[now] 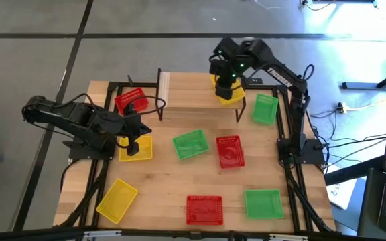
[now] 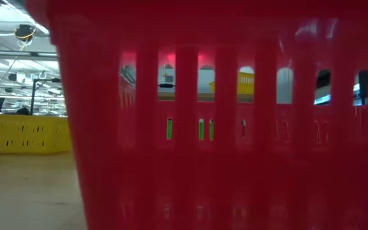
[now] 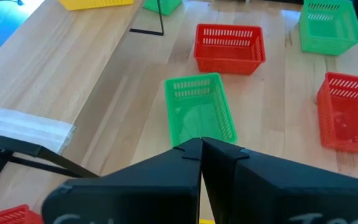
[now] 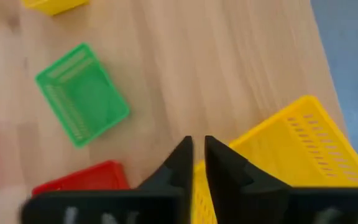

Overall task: Stack baskets on shelf by color
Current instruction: Put the top right yellow bin on the shelf

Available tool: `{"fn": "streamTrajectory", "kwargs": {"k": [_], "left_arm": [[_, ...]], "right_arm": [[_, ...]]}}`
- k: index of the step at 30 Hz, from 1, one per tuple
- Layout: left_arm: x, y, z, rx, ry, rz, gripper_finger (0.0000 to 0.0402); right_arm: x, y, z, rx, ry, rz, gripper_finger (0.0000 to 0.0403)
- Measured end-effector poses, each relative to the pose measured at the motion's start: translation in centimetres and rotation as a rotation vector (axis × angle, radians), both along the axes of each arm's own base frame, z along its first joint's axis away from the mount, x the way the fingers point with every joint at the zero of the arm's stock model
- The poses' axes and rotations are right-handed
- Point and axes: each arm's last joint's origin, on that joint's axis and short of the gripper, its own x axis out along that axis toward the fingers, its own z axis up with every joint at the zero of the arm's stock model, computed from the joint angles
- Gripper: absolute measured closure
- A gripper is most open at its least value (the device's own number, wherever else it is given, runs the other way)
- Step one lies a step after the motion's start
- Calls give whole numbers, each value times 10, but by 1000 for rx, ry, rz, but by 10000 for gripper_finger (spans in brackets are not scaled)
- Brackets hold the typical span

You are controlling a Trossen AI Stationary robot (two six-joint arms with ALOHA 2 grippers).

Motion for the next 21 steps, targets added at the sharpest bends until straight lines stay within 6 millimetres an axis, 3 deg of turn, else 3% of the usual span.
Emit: {"fn": "streamTrajectory", "kwargs": {"k": [3,11,15,21], "left_arm": [[0,0,0,0,2,0,401],[0,0,0,0,3,0,401],[0,0,0,0,3,1,401],[0,0,0,-2,2,1,401]], "right_arm": [[13,-7,-11,1,-11,-20,397],[42,-26,-52,0,73,-108,401],[48,-33,-68,-73,158,-176,401],[48,-39,-74,-203,244,-235,402]]}}
